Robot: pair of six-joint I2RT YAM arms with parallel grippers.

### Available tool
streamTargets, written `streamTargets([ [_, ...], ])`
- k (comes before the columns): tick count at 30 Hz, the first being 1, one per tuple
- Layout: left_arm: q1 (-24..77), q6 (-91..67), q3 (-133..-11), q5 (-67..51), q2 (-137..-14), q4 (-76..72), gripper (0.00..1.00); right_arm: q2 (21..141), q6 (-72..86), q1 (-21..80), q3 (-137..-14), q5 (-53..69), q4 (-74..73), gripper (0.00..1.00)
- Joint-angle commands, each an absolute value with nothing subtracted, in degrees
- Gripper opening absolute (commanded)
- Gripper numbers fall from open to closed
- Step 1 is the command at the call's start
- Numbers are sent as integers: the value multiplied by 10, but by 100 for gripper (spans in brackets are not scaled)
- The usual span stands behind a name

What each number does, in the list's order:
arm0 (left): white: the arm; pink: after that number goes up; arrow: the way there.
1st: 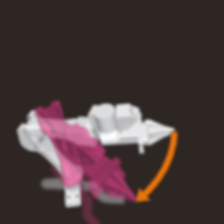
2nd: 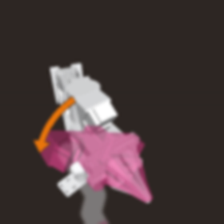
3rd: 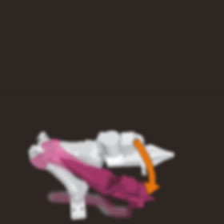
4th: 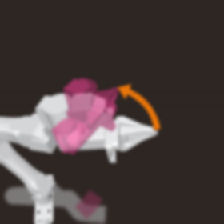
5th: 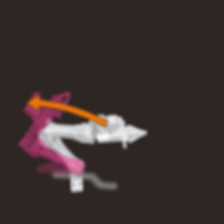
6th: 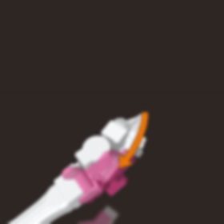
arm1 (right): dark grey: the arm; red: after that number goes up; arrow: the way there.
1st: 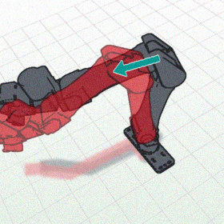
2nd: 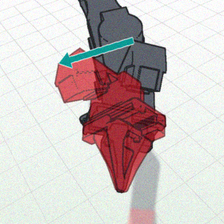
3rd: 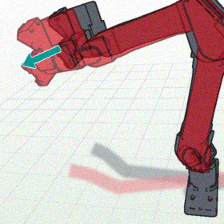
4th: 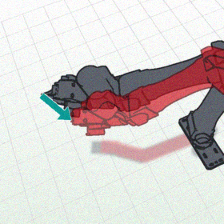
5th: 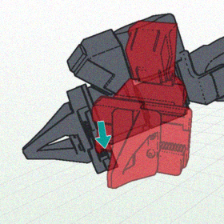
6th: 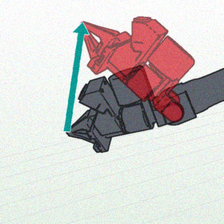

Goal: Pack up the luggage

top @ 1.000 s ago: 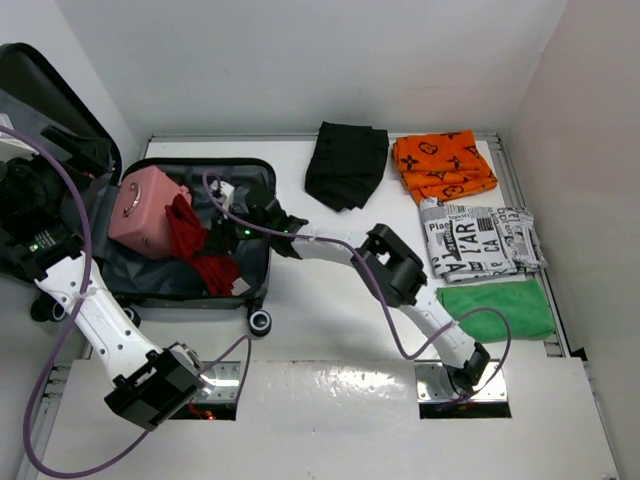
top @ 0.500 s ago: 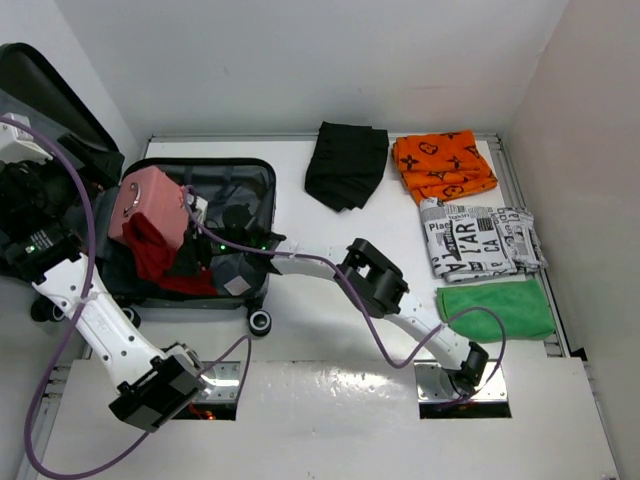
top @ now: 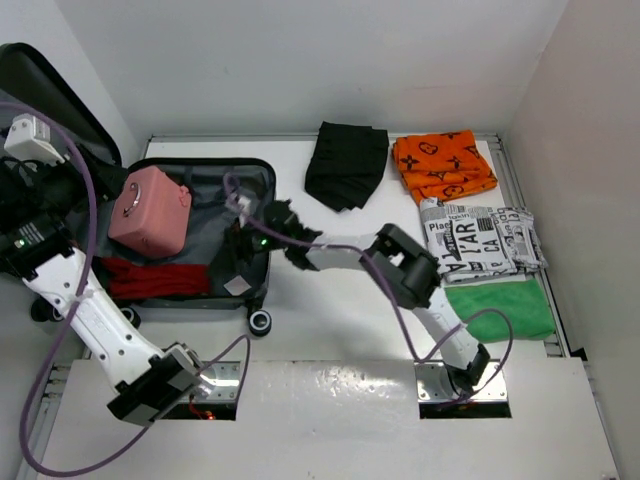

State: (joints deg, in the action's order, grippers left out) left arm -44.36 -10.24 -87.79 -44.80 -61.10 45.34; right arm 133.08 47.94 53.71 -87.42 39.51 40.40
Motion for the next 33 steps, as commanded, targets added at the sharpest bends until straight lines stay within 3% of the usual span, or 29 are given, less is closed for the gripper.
streamTargets([
  [1, -450, 63, -935, -499, -659, 608, 59, 1222, 525, 462, -842, 362, 423, 82],
  [3, -450, 124, -949, -506, -683, 721, 45, 1188, 537, 437, -824, 361, 404, 73],
  [4, -450, 156, -939, -484, -699, 747, 31, 1169, 536, 405, -815, 363, 369, 64],
  [6, -444, 127, -918, -420, -685, 737, 18, 1142, 528, 376, -805, 391, 346, 55],
  [7, -435, 185, -923, -411, -685, 747, 12, 1128, 525, 360, -802, 392, 316, 52],
  [9, -385, 185, -923, -366, -685, 747, 12, 1108, 498, 339, -794, 410, 259, 43],
  [11, -333, 185, -906, -305, -690, 747, 12, 1089, 471, 315, -786, 423, 219, 41],
  [18, -216, 251, -790, -180, -690, 747, 15, 1050, 372, 257, -772, 449, 79, 46],
  [33, -239, 382, -594, 37, -751, 639, 16, 1018, 283, 168, -787, 425, -72, 49],
])
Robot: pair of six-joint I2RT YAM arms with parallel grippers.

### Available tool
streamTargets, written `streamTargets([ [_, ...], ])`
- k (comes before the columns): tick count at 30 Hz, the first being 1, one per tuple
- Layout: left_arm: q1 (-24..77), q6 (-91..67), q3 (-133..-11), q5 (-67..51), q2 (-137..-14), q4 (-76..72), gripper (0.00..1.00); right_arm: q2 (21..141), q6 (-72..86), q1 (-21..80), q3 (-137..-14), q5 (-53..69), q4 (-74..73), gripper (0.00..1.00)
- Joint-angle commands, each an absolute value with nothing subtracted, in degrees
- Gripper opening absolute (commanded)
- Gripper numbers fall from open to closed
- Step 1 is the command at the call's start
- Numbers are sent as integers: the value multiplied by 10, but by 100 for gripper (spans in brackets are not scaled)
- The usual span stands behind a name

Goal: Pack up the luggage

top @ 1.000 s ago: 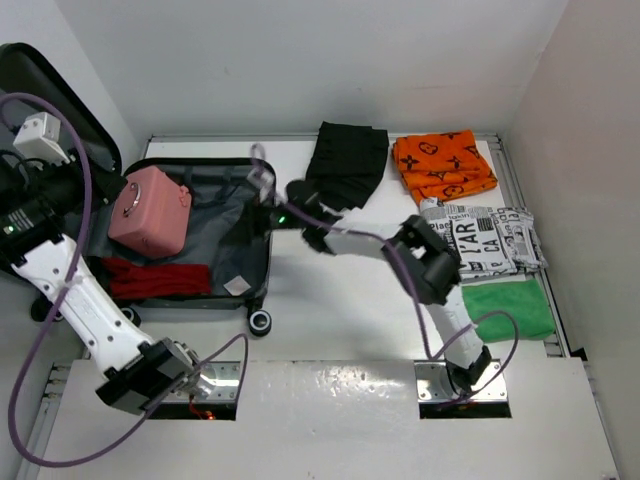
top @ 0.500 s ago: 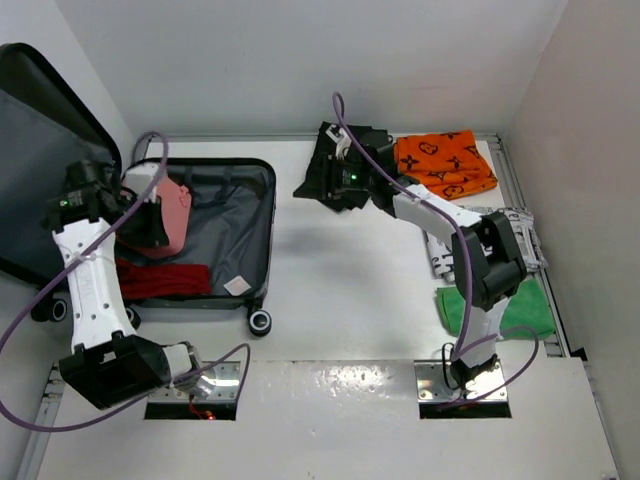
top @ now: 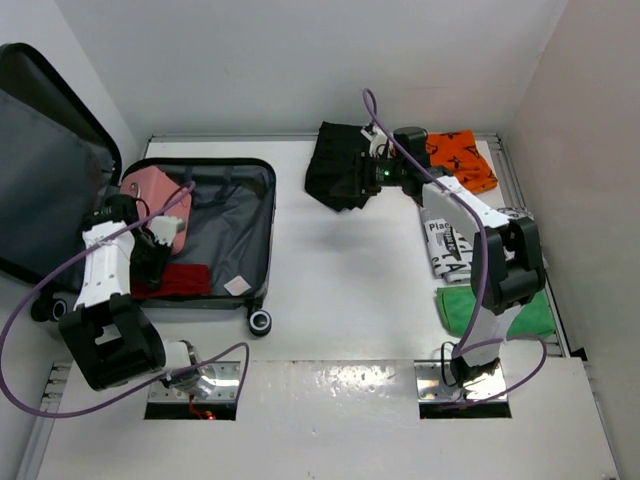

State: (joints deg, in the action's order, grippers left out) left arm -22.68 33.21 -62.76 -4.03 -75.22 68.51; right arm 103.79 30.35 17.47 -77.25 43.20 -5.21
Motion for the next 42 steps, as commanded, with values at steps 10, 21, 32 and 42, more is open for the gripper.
streamTargets([
  [10, -251, 452, -505, 122, -776, 451, 14, 1016, 258, 149, -813, 410, -105, 52],
  [21, -258, 526, -535, 13, -720, 367, 63, 993, 229, 152, -805, 387, -119, 63],
  [32, -296, 328, -845, -319, -650, 478, 92, 967, 258, 91, -792, 192, -153, 85],
  [42, -247, 81, -960, -347, -739, 439, 94, 1193, -113, 181, -945, 183, -59, 100],
])
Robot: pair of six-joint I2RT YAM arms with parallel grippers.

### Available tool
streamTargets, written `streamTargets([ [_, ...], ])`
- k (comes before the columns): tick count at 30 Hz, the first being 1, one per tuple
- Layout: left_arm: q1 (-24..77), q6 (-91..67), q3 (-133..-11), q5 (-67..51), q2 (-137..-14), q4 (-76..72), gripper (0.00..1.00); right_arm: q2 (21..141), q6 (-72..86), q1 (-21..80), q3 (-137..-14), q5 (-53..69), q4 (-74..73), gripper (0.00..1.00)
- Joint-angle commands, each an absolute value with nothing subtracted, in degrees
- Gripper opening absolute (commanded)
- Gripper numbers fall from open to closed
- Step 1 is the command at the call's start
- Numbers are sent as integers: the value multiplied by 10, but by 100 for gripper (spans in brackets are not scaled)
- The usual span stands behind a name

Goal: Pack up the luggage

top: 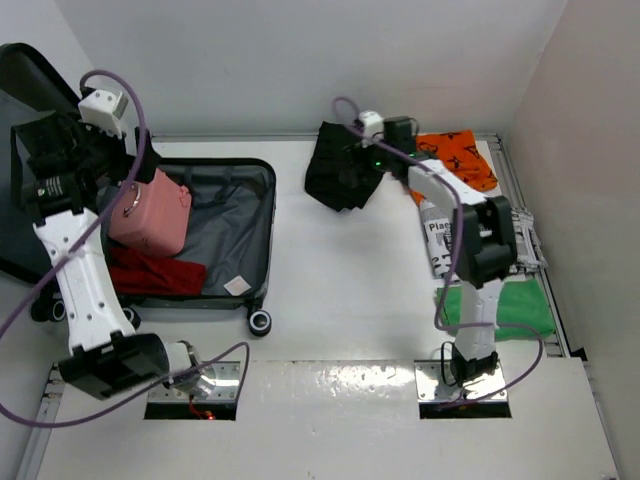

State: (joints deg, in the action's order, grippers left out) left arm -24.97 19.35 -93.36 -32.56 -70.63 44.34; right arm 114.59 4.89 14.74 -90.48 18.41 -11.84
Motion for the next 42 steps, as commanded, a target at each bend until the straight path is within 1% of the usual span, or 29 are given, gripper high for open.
streamTargets([
  [1, -247, 69, -961, -347, -746, 439, 94, 1204, -125, 185, -956, 185, -53, 100],
  [2, -247, 59, -968, -347, -751, 439, 94, 1242, -153, 196, -970, 186, -45, 100],
  [4, -247, 37, -969, -340, -758, 434, 94, 1266, -189, 203, -1002, 175, -24, 100],
  [6, -247, 26, -969, -334, -758, 434, 94, 1317, -213, 213, -1019, 158, -4, 100],
  [9, -247, 18, -963, -318, -752, 429, 94, 1387, -231, 221, -1089, 129, -8, 100],
  [10, -247, 18, -963, -308, -752, 429, 94, 1423, -226, 223, -1139, 121, -33, 100],
  [12, -247, 18, -963, -302, -747, 429, 94, 1454, -229, 221, -1230, 113, -75, 100],
  [13, -247, 13, -963, -296, -747, 429, 94, 1491, -231, 221, -1248, 110, -106, 100],
  [14, -247, 13, -969, -296, -747, 429, 94, 1498, -236, 218, -1269, 106, -117, 100],
  [17, -247, 13, -975, -289, -747, 429, 94, 1518, -238, 217, -1279, 96, -170, 100],
  [18, -252, 13, -975, -289, -747, 429, 94, 1521, -231, 215, -1279, 98, -183, 97],
  [19, -252, 13, -975, -289, -747, 429, 94, 1521, -228, 212, -1279, 99, -218, 88],
  [22, -252, 8, -975, -289, -747, 424, 94, 1521, -206, 203, -1280, 108, -260, 72],
  [23, -252, 8, -975, -289, -747, 424, 94, 1521, -202, 200, -1282, 109, -287, 52],
  [25, -252, 3, -975, -289, -752, 424, 94, 1507, -180, 193, -1273, 108, -292, 26],
  [26, -252, 3, -975, -289, -752, 418, 94, 1503, -171, 192, -1260, 110, -293, 7],
  [27, -252, 3, -975, -289, -752, 418, 94, 1498, -145, 188, -1253, 117, -295, 0],
  [28, -252, 3, -969, -289, -752, 413, 94, 1472, -129, 180, -1245, 124, -294, 0],
  [29, -252, -3, -964, -294, -752, 413, 94, 1460, -65, 176, -1239, 131, -281, 0],
  [31, -252, -3, -955, -294, -752, 407, 94, 1435, -7, 164, -1263, 168, -285, 0],
  [32, -252, -8, -945, -294, -746, 407, 94, 1426, 84, 161, -1272, 177, -263, 0],
  [33, -252, -8, -939, -301, -746, 401, 94, 1402, 117, 155, -1277, 220, -244, 0],
  [34, -252, -13, -933, -301, -741, 396, 94, 1392, 149, 149, -1276, 237, -196, 0],
  [35, -252, -19, -924, -301, -741, 396, 94, 1354, 222, 145, -1259, 258, -125, 0],
  [36, -252, -19, -919, -301, -735, 387, 94, 1346, 279, 143, -1228, 273, -46, 0],
  [37, -252, -25, -913, -306, -730, 381, 94, 1325, 311, 148, -1212, 277, -5, 0],
  [40, -258, -33, -897, -306, -722, 375, 94, 1326, 345, 190, -1229, 279, 32, 0],
  [41, -263, -33, -890, -306, -717, 375, 94, 1325, 356, 196, -1213, 285, 81, 0],
  [42, -268, -33, -889, -306, -717, 375, 94, 1323, 370, 206, -1203, 299, 98, 0],
])
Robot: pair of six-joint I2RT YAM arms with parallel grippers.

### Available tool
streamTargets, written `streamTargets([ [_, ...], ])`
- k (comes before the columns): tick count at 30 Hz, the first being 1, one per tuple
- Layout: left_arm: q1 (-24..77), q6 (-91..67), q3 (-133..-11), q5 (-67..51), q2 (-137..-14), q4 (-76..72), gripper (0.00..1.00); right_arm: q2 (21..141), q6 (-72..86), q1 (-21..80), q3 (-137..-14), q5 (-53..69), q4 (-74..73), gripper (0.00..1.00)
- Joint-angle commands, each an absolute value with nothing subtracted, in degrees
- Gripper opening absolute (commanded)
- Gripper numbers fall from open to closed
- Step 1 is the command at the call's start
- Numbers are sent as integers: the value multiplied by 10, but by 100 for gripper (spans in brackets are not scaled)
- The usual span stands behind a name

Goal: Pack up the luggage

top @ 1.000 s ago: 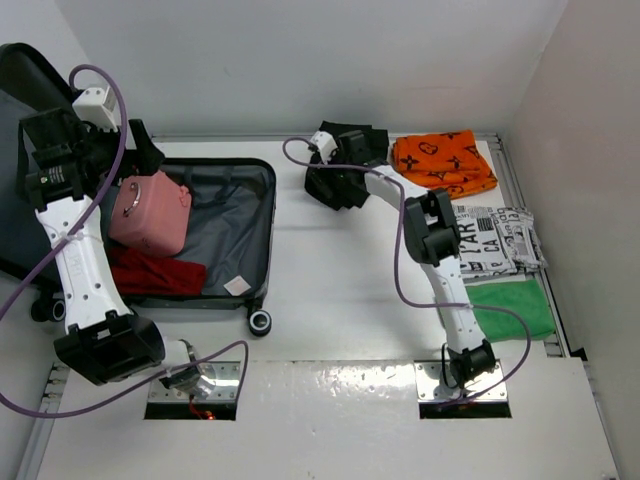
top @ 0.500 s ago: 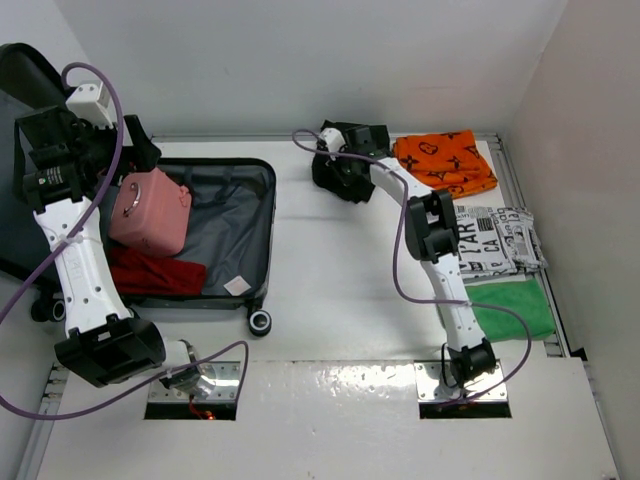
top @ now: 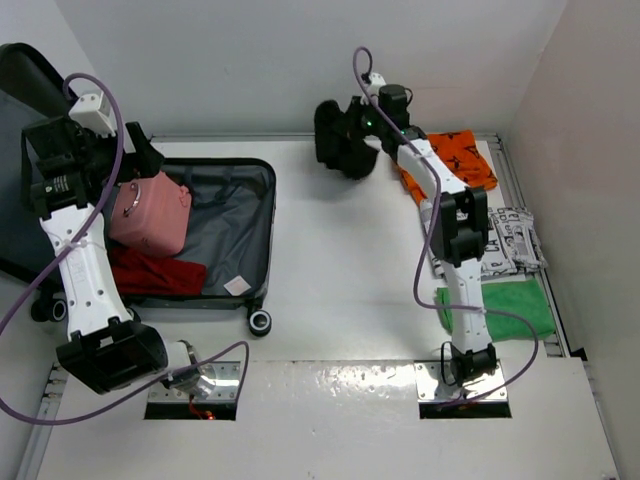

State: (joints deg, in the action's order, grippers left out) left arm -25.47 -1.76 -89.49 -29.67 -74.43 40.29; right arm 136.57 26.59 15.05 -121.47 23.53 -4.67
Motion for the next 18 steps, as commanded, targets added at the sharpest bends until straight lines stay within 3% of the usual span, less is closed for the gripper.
streamTargets([
  [1, -268, -33, -884, -306, -712, 375, 94, 1328, 368, 234, -1205, 301, 110, 0],
  [9, -301, -33, -859, -306, -676, 375, 94, 1355, 319, 396, -1202, 358, 185, 0],
  [18, -353, -33, -841, -330, -642, 388, 94, 1385, 267, 524, -1155, 430, 136, 0],
])
